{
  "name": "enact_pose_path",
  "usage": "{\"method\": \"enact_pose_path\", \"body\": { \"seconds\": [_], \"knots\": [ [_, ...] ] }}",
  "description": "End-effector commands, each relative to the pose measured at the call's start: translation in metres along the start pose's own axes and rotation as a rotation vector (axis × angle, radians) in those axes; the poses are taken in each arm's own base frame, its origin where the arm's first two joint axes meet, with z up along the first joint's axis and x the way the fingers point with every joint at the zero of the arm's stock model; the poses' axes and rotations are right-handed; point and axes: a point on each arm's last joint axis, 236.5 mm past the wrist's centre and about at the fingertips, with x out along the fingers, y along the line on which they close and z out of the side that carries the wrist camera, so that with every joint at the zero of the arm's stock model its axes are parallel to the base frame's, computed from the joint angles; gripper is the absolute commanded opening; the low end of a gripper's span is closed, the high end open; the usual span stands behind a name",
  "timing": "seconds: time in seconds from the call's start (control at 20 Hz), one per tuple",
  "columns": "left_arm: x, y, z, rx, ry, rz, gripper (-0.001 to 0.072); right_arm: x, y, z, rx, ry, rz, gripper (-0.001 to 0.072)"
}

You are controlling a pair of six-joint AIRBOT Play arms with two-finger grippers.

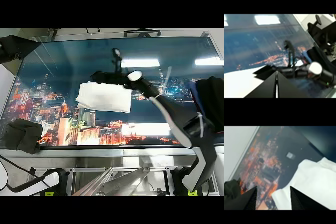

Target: Fold the shirts.

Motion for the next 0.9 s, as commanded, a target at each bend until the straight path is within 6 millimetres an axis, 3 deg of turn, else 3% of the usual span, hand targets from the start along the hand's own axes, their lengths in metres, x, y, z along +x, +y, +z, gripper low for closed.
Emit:
{"method": "enact_pose_path", "body": {
  "seconds": [0.0,0.05,0.15,0.2,0.25,0.4,0.65,0.85],
  "knots": [
    [0.005,-0.013,-0.010,0.009,0.040,-0.041,0.0020,-0.095,-0.050,0.005,0.110,0.192,-0.084,0.0464],
    [0.009,-0.019,-0.013,0.014,0.055,-0.056,0.0020,-0.117,-0.076,-0.006,0.173,0.253,-0.158,0.0463],
    [0.016,-0.029,-0.018,0.024,0.076,-0.082,0.0020,-0.149,-0.121,-0.047,0.282,0.387,-0.300,0.0488],
    [0.019,-0.034,-0.020,0.029,0.083,-0.094,0.0019,-0.155,-0.137,-0.065,0.322,0.423,-0.355,0.0626],
    [0.023,-0.040,-0.022,0.034,0.091,-0.107,0.0020,-0.157,-0.149,-0.078,0.359,0.437,-0.389,0.0694],
    [0.030,-0.050,-0.026,0.052,0.105,-0.132,0.0020,-0.144,-0.172,-0.099,0.403,0.430,-0.422,0.0695],
    [0.032,-0.054,-0.031,0.057,0.122,-0.142,0.0020,-0.114,-0.188,-0.135,0.444,0.481,-0.423,0.0694],
    [0.032,-0.054,-0.031,0.058,0.124,-0.141,0.0020,-0.082,-0.183,-0.128,0.448,0.395,-0.342,0.0694]
  ]
}}
